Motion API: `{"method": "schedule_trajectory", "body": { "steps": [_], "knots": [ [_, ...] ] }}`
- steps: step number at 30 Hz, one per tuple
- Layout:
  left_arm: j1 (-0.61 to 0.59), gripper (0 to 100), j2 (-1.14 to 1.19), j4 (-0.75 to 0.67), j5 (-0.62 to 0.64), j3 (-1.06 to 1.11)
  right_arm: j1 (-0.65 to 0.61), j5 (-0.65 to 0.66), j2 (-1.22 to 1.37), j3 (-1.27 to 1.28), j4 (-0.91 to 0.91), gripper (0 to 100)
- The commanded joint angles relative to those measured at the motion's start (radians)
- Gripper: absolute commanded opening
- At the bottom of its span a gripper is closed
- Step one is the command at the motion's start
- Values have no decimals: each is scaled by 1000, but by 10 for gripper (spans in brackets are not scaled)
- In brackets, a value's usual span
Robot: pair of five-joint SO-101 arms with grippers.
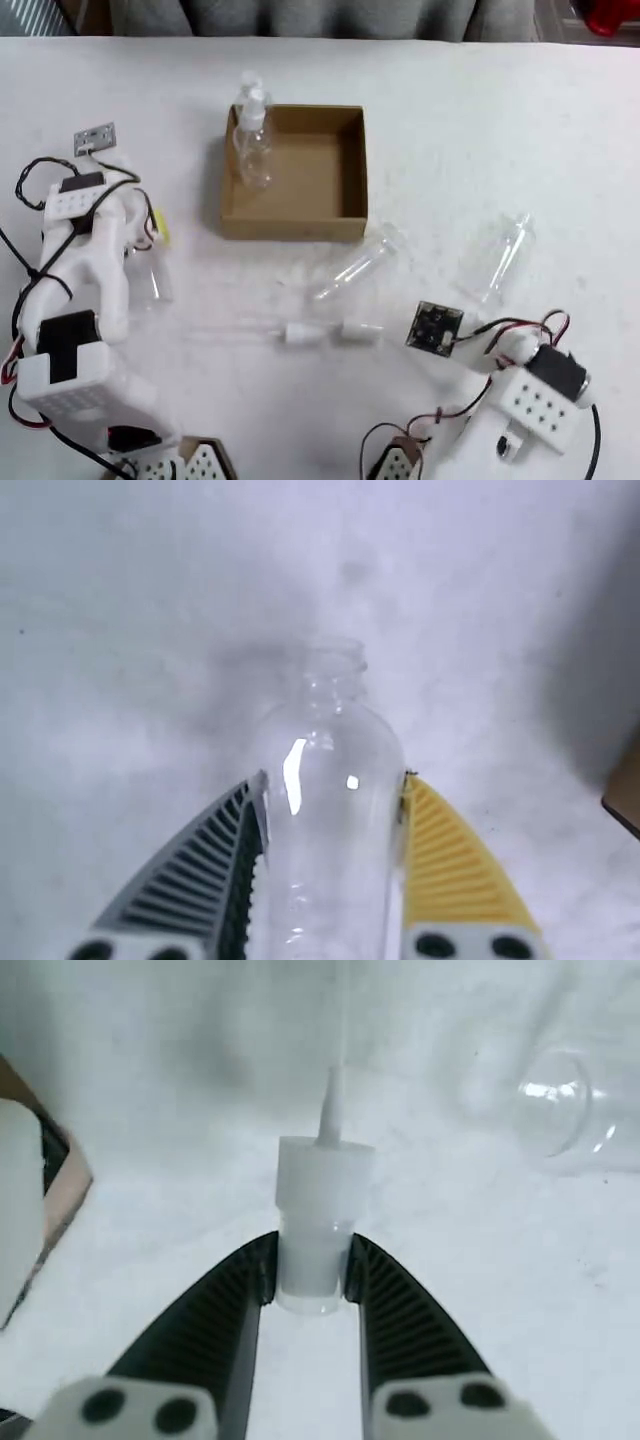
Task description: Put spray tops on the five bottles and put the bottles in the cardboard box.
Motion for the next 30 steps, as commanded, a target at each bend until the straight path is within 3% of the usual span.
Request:
{"method": "schedule_trajectory", "body": {
  "steps": [1, 5, 11, 21, 25, 29, 30],
  "knots": [
    [-21, 20, -13, 14, -9, -17, 38, 14, 177, -58, -133, 16],
    [-21, 20, -13, 11, -9, -17, 58, 9, 407, -147, -243, 16],
    [-21, 20, -13, 11, -9, -17, 70, 11, 654, -351, -254, 33],
    [-21, 20, -13, 9, -9, -17, 70, 15, 987, -626, -251, 279],
    [-21, 20, -13, 9, -9, -17, 82, 0, 1017, -712, -170, 213],
    [-19, 20, -13, 8, -9, -18, 94, -143, 975, -799, -24, 19],
    [-19, 20, -13, 2, -9, -18, 96, -186, 961, -813, -1, 8]
  ]
}}
